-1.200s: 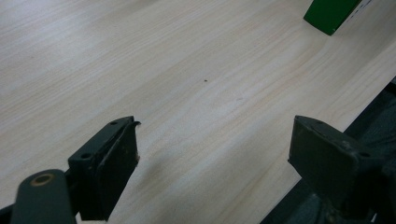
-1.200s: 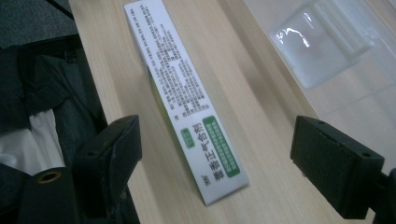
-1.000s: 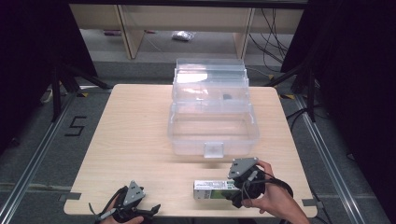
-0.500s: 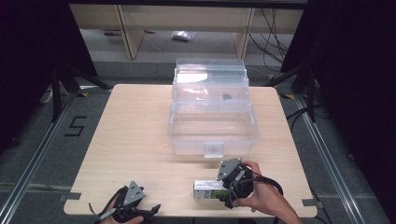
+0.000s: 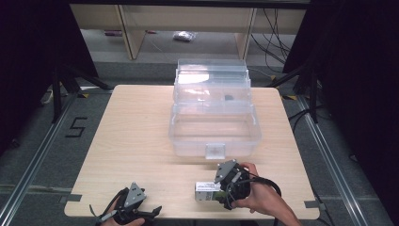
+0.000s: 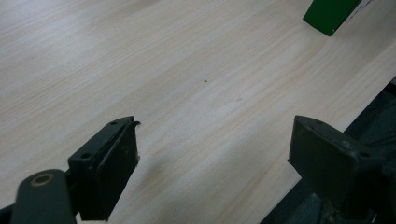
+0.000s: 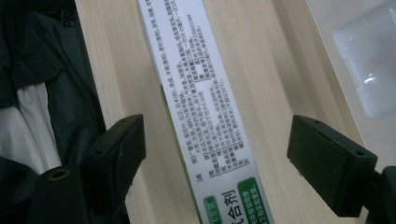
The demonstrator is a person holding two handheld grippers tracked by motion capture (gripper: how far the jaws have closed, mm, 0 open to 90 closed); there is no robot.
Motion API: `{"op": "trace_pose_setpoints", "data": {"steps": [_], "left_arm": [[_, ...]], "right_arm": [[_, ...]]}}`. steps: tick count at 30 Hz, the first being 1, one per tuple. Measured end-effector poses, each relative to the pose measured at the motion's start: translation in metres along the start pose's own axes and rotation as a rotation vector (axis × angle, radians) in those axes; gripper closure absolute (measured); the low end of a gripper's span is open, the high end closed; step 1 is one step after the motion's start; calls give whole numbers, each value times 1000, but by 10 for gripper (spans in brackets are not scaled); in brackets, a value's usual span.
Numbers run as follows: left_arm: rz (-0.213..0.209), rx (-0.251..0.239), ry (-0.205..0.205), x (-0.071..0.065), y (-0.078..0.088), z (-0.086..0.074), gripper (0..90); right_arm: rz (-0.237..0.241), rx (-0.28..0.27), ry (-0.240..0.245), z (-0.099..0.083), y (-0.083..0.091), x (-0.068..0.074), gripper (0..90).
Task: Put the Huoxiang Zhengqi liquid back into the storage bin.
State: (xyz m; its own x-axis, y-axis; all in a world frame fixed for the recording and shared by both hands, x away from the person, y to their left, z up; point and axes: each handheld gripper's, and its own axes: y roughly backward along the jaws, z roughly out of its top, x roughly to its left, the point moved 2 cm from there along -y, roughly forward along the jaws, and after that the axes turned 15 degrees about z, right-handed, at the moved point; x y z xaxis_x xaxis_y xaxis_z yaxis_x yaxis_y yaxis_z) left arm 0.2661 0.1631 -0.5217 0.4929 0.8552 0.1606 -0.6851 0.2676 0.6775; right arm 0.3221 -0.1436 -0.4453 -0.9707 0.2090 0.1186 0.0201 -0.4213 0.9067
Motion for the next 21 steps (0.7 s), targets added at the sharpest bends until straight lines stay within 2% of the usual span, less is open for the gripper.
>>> {"op": "trace_pose_setpoints", "data": {"steps": [4, 5, 6, 7, 9, 11, 14, 15, 16, 17, 18, 19, 20, 21], "left_arm": [[1, 1, -1, 0, 0, 0, 150], [0, 1, -5, 0, 0, 0, 150], [-4, -6, 10, -1, 0, 0, 150], [-3, -5, 8, -1, 0, 0, 150], [-1, 0, -1, 0, 0, 0, 150], [0, -1, -2, 0, 0, 0, 150], [-9, -3, 12, -2, 0, 0, 150], [-7, 5, -5, 0, 1, 0, 150], [1, 0, -1, 0, 0, 0, 150], [1, 1, -2, 0, 0, 0, 150], [-1, -4, 9, -1, 0, 0, 150], [-3, -3, 8, -1, 0, 0, 150], [-1, 4, -7, 0, 0, 0, 150], [0, 1, -3, 0, 0, 0, 150]], "right_arm": [[14, 13, 8, 0, -4, -2, 226], [11, 14, -8, 0, -5, -2, 230], [16, 20, -16, 0, -6, -2, 230], [19, 21, 9, 1, -7, -4, 231], [23, 30, -9, 1, -8, -3, 247], [36, 35, 13, 2, -9, -5, 251], [45, 46, 13, 3, -11, -6, 261], [37, 43, 15, 3, -11, -6, 269], [50, 53, 19, 3, -12, -7, 275], [42, 51, -3, 2, -12, -6, 278], [42, 56, 1, 2, -13, -7, 284], [49, 61, 23, 2, -13, -8, 286], [49, 64, -7, 2, -13, -7, 288], [54, 65, -6, 2, -14, -7, 294]]}}
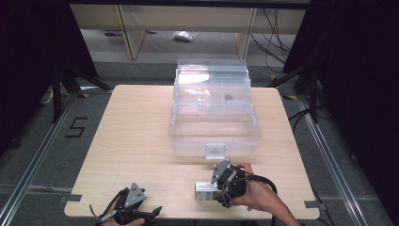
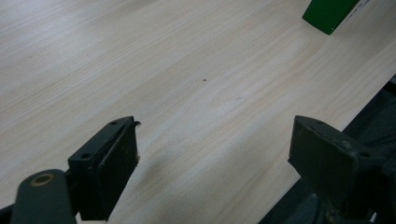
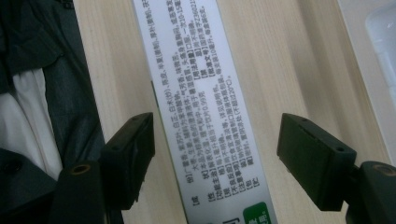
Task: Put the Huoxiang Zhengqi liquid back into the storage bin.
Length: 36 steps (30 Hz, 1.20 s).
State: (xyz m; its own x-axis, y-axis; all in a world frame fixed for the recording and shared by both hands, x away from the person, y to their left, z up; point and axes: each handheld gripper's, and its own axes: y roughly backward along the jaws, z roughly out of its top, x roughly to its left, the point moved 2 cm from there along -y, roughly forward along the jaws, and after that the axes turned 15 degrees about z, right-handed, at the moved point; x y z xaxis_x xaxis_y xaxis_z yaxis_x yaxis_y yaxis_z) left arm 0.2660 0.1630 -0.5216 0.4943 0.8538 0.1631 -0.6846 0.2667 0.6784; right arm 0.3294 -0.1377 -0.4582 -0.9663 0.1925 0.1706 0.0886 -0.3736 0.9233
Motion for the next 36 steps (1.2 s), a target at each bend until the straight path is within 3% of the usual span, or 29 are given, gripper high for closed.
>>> {"op": "trace_pose_setpoints", "data": {"steps": [1, 2, 3, 5, 7, 9, 10, 11, 12, 14, 16, 17, 18, 21, 24, 25, 27, 28, 30, 32, 33, 35, 36], "left_arm": [[-3, -2, 3, 0, 0, 0, 150], [-9, 5, -5, 0, 1, 0, 150], [-9, -3, 12, -1, 1, 0, 150], [0, 0, -1, 0, 0, 0, 150], [0, 0, 1, 0, 0, 0, 150], [-10, -9, 24, -2, 0, 0, 150], [-2, -4, 10, -1, 0, 0, 150], [1, 0, -1, 0, 0, 0, 150], [-7, -2, 5, 0, 1, 0, 150], [0, 0, 0, 0, 0, 0, 150], [-9, -4, 13, -1, 1, 0, 150], [0, 1, -1, 0, 0, 0, 150], [-4, -2, 6, -1, 0, 0, 150], [-2, -4, 10, -1, 0, 0, 150], [0, 0, 0, 0, 0, 0, 150], [1, -3, 7, -1, 0, 0, 150], [-2, -4, 10, -1, 0, 0, 150], [-10, -2, 10, -1, 1, 0, 150], [0, 1, 0, 0, 0, 0, 150], [0, 1, -1, 0, 0, 0, 150], [-1, -1, 0, 0, 0, 0, 150], [0, 0, 5, 0, 0, 0, 150], [-8, 5, -6, 0, 1, 0, 150]], "right_arm": [[3, -3, -6, 0, -1, 0, 303], [-2, 0, 21, 0, -2, -3, 310], [5, 9, 6, 0, -2, -2, 316], [8, 9, 24, 0, -3, -3, 332], [6, 14, 7, -1, -3, -2, 350], [13, 23, 20, -1, -4, -2, 371], [15, 22, 18, -1, -4, -2, 379], [16, 25, -13, -1, -3, 1, 392], [20, 30, -15, -1, -3, 1, 401], [28, 32, 35, -1, -4, -2, 430], [27, 34, 38, -1, -5, -2, 438], [30, 36, 44, -1, -5, -2, 455], [30, 35, 26, -1, -5, -1, 473], [35, 55, 63, 0, -6, -2, 526], [9, 81, 44, -1, -3, 1, 580], [15, 83, 103, 0, -3, -2, 605], [2, 91, 74, 0, -2, 2, 636], [5, 94, 114, 1, -2, 0, 640], [4, 98, 86, 1, -2, 1, 645], [3, 108, 89, 1, -1, 2, 646], [8, 108, 116, 2, 0, 0, 647], [17, 106, 90, 2, 2, 2, 647], [20, 96, 99, 2, 3, 1, 647]]}}
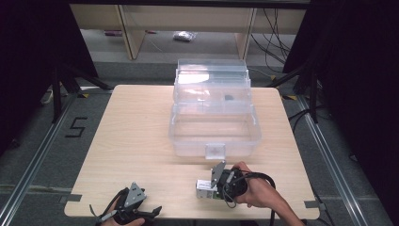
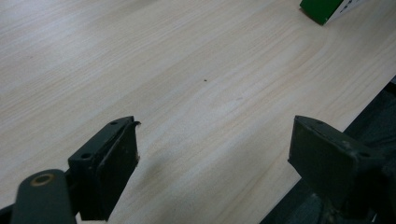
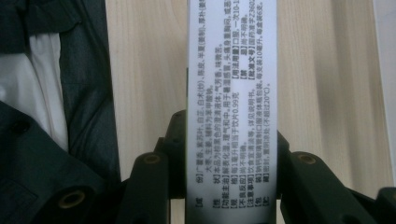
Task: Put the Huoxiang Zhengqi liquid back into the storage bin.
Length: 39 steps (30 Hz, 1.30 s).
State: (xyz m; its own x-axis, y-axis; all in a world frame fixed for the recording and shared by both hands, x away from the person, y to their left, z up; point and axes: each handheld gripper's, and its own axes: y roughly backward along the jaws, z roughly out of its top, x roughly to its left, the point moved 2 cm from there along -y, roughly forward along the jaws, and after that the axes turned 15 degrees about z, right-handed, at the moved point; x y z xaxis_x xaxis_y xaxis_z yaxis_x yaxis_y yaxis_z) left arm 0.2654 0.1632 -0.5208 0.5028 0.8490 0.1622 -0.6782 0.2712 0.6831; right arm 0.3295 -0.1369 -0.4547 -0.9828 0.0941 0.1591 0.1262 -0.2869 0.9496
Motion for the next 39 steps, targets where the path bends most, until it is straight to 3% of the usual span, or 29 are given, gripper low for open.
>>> {"op": "trace_pose_setpoints", "data": {"steps": [1, 2, 3, 5, 6, 10, 11, 12, 13, 16, 17, 19, 20, 22, 26, 28, 31, 33, 36, 38, 39], "left_arm": [[-1, -10, 23, -2, -1, 0, 150], [6, -8, 18, -1, -1, 0, 150], [2, -9, 18, -1, -1, 0, 150], [9, -5, 8, 0, -1, 0, 150], [9, -4, 7, 0, -1, 0, 150], [9, -6, 7, 0, -1, 0, 150], [5, -5, 8, 0, -1, 0, 150], [1, -2, 4, 0, 0, 0, 150], [-1, -13, 29, -2, -1, 0, 150], [8, -7, 8, 0, -2, 0, 150], [9, -7, 7, 0, -1, 0, 151], [-1, -6, 15, -1, -1, 0, 150], [0, -1, 3, 0, 0, 0, 150], [-2, -1, 3, 0, 0, 0, 150], [-2, 0, 2, 0, -1, 0, 150], [-2, -4, 12, 0, -1, 0, 150], [-2, -3, 12, 0, -1, 0, 150], [-3, -1, 1, 1, -1, 0, 150], [-4, -3, 13, 0, -1, 0, 150], [-4, -1, 2, 0, -1, 0, 150], [-2, -8, 15, 0, -1, 0, 150]], "right_arm": [[4, 0, -20, 0, 3, 1, 647], [9, -5, 24, 0, 4, -3, 647], [7, -9, -5, 0, 5, -1, 647], [8, -4, -2, -1, 9, -3, 648], [7, 0, -25, -1, 11, -2, 648], [15, -12, 17, -1, 17, -7, 648], [13, -12, -23, -1, 20, -5, 648], [20, -25, 22, -1, 22, -9, 648], [19, -21, -12, -1, 25, -7, 648], [20, -27, -7, -2, 31, -9, 648], [15, -25, -36, -2, 34, -9, 648], [17, -41, -3, -3, 37, -13, 648], [20, -43, -44, -4, 44, -13, 648], [25, -44, -17, -4, 46, -15, 648], [12, -58, -45, -7, 59, -18, 648], [12, -62, -21, -7, 64, -22, 649], [7, -58, -48, -8, 75, -23, 649], [3, -65, -14, -8, 81, -26, 649], [-8, -63, -40, -8, 89, -26, 649], [-3, -63, -37, -9, 95, -27, 649], [-1, -57, -26, -8, 98, -28, 649]]}}
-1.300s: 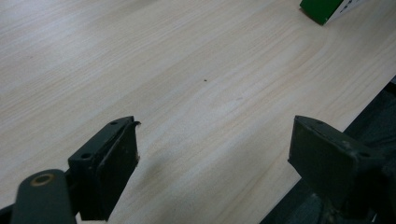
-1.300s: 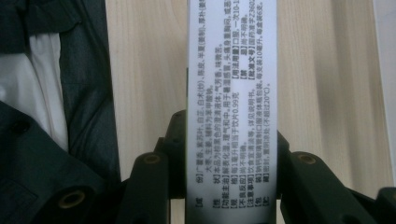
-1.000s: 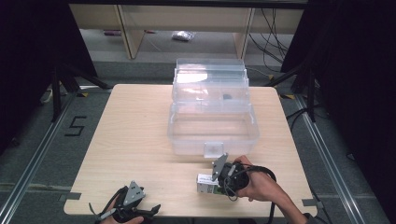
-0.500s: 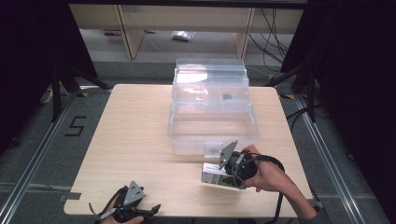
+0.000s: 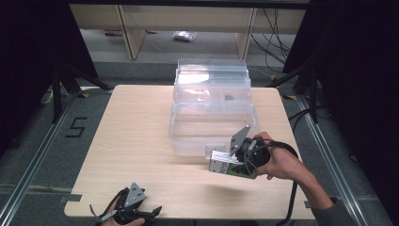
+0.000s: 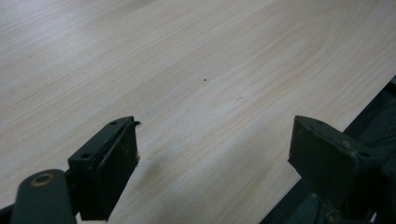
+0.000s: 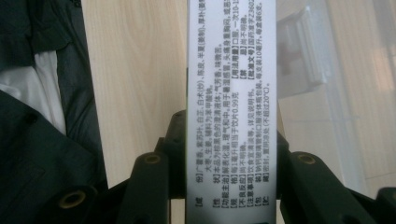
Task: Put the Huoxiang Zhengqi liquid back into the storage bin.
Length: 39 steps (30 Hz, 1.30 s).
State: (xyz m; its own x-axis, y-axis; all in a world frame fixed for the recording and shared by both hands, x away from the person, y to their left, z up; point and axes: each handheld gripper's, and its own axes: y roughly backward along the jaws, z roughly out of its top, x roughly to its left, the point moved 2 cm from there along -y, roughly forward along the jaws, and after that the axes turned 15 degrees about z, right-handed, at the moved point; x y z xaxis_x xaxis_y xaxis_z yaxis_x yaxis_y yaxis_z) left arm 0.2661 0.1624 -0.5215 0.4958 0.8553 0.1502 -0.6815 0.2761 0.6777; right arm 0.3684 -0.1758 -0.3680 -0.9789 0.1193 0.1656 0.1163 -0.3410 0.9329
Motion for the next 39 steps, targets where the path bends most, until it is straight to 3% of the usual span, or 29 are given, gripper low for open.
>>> {"op": "trace_pose_setpoints", "data": {"steps": [1, 2, 3, 4, 6, 8, 10, 12, 14, 16, 18, 20, 21, 23, 27, 29, 32, 34, 36, 39], "left_arm": [[0, -7, 16, -1, -1, 0, 150], [0, -7, 12, -1, -1, 0, 150], [3, 1, -6, 0, -1, 0, 150], [9, 4, -13, 1, -1, 0, 150], [-1, -5, 9, 0, 0, 0, 150], [8, 7, -16, 1, 0, 0, 150], [8, 3, -7, 1, 0, 0, 150], [2, -4, 9, -1, 0, 0, 150], [4, 3, -7, 1, 0, 0, 150], [-2, 7, -12, 1, 0, 0, 150], [-1, -5, 9, 0, 0, 0, 150], [1, 7, -14, 1, 0, 0, 150], [0, 6, -13, 1, 0, 0, 151], [-2, -6, 9, 0, 0, 0, 150], [-3, 6, -12, 1, 0, 0, 150], [-4, -11, 11, -1, -1, 0, 150], [-1, 5, -11, 0, 0, 0, 150], [-1, -4, 5, 0, 0, 0, 150], [8, -1, -4, 1, -1, 0, 150], [-2, 5, -8, 0, 0, 0, 150]], "right_arm": [[1, -5, 10, 1, 3, -1, 649], [-3, -11, -10, 1, 6, -1, 649], [-2, -5, 15, 2, 9, -3, 650], [-5, -1, 7, 3, 11, -3, 650], [-11, 1, 16, 5, 17, -6, 650], [-23, 5, -24, 6, 22, -7, 649], [-22, 1, 10, 9, 29, -12, 649], [-25, -7, 20, 11, 34, -15, 650], [-31, -5, -5, 12, 39, -17, 650], [-38, 2, 19, 14, 44, -22, 650], [-57, 3, 32, 15, 48, -26, 650], [-53, 3, 28, 17, 50, -30, 649], [-59, 6, -9, 18, 53, -32, 649], [-64, 3, 1, 19, 54, -34, 650], [-69, -4, 20, 23, 57, -44, 649], [-63, -2, 27, 24, 59, -49, 649], [-74, 3, 38, 26, 60, -58, 649], [-72, 0, 41, 26, 61, -63, 649], [-77, -4, 12, 26, 61, -66, 649], [-64, -6, 35, 25, 59, -76, 649]]}}
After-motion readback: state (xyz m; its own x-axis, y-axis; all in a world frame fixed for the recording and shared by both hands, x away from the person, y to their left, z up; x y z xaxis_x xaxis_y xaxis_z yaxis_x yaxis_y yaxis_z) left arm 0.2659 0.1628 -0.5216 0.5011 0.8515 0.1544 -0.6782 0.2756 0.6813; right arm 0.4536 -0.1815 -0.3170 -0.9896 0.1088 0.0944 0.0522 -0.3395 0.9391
